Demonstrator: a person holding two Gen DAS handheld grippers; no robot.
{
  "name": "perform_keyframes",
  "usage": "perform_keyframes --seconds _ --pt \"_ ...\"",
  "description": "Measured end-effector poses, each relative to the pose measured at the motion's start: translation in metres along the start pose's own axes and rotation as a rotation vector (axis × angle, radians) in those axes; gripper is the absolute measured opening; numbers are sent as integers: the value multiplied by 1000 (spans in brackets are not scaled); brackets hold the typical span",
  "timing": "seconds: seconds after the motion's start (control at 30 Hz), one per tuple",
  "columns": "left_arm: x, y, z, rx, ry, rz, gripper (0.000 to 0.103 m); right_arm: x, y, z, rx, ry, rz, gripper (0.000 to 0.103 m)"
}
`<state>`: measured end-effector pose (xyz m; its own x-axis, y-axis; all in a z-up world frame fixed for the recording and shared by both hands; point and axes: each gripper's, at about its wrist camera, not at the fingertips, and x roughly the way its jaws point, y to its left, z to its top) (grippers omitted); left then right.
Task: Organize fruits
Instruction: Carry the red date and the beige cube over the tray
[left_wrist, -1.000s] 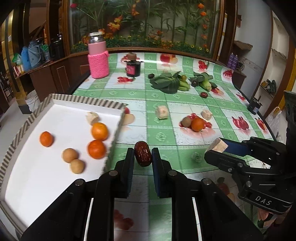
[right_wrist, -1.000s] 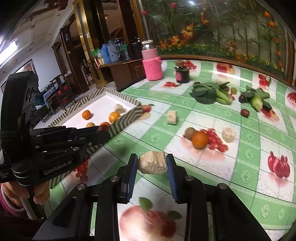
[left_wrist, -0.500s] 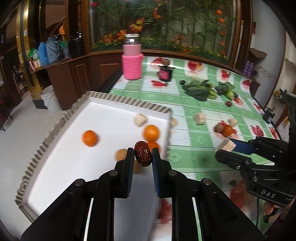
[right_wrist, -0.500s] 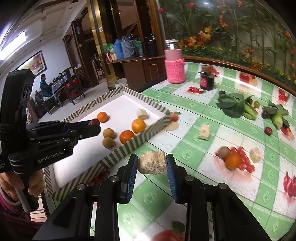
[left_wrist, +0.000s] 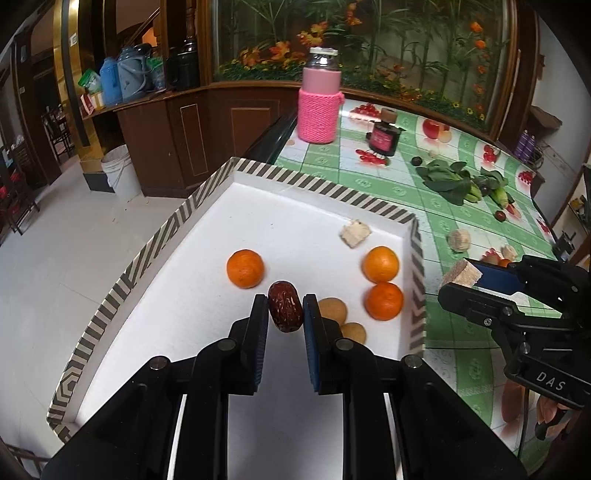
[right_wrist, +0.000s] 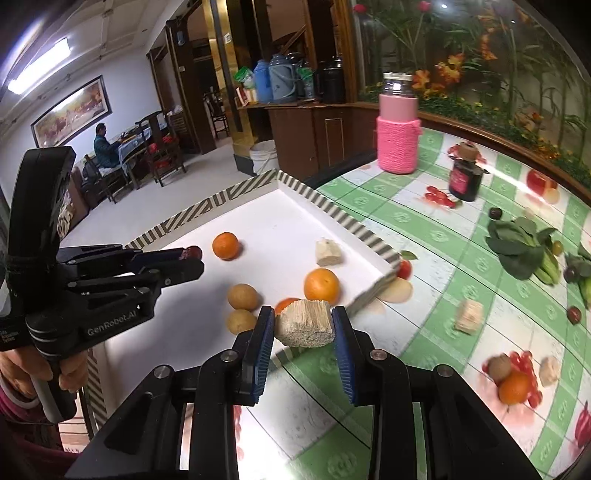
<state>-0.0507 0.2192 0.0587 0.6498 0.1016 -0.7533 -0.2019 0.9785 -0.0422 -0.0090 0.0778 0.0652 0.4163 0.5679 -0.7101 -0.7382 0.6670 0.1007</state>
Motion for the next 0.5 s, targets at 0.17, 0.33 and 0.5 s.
perform_keyframes --seconds 0.17,0.33,0.5 --pt "8 4 1 -3 14 4 16 15 3 10 -9 12 13 32" --pt "16 4 1 -1 33 5 16 35 8 23 -35 41 12 32" --pt "22 7 0 -5 50 2 16 55 11 34 -51 68 17 32"
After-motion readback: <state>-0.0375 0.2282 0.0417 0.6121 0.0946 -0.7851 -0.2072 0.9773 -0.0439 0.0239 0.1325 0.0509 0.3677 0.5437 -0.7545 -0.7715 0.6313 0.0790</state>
